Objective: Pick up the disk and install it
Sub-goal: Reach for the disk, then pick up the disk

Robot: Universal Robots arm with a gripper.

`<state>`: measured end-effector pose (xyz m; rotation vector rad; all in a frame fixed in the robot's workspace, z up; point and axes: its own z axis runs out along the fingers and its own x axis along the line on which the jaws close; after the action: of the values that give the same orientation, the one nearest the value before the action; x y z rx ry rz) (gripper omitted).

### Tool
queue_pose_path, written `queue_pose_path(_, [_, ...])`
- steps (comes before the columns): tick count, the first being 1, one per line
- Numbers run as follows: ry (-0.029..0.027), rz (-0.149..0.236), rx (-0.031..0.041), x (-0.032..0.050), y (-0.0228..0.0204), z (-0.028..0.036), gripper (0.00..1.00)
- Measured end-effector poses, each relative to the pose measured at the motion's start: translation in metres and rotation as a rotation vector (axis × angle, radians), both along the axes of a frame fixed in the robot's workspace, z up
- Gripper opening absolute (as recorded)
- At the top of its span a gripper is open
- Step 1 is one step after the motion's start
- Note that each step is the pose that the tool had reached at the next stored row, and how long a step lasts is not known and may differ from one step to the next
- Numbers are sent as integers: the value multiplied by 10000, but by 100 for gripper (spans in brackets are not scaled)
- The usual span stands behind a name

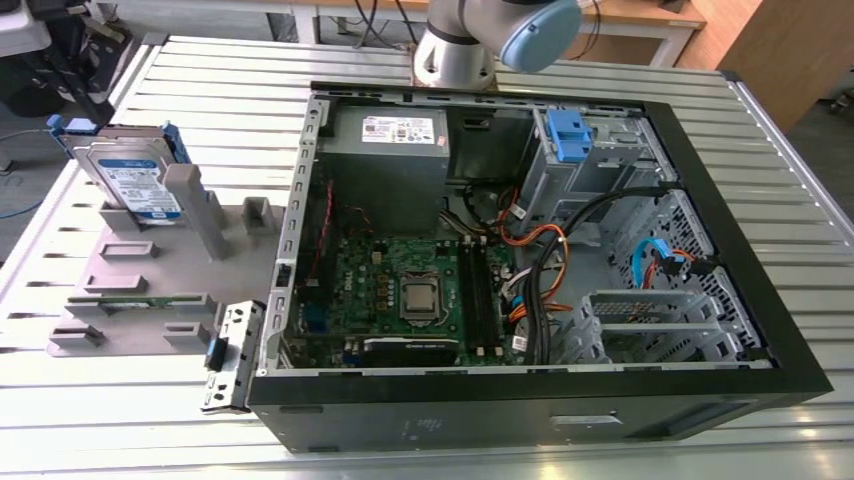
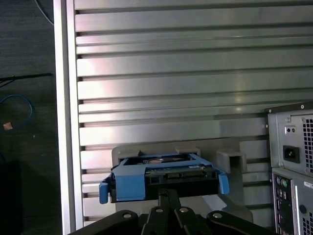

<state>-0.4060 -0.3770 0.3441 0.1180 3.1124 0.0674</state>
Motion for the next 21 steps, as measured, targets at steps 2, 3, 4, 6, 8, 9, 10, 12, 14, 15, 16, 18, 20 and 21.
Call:
queue_pose_path(2, [1,0,-1,-9,5,-14,11])
queue_pose_path(3, [2,0,-1,-11,5,-14,11])
queue_pose_path(4, [2,2,-2,-11,5,-14,11])
queue_pose_path(6, [1,0,-1,-27,6,-15,11])
queue_pose_path(8, [0,0,-1,-27,6,-14,11])
queue_pose_path(9, [0,0,0,-27,5,-13,11])
queue_pose_path(10, [0,0,-1,-28,5,-10,11])
queue_pose_path(12, [0,0,-1,-27,6,-3,11])
queue_pose_path(14, [1,0,-1,-27,6,8,11])
queue_pose_path(15, [1,0,-1,-27,5,14,11])
queue_pose_path(16, [1,0,-1,-27,6,21,11])
queue_pose_path(18, [0,0,0,-27,6,33,11])
queue_pose_path(20, [-2,0,1,-27,6,34,11])
queue_pose_path(21, [1,0,-1,-27,6,41,11])
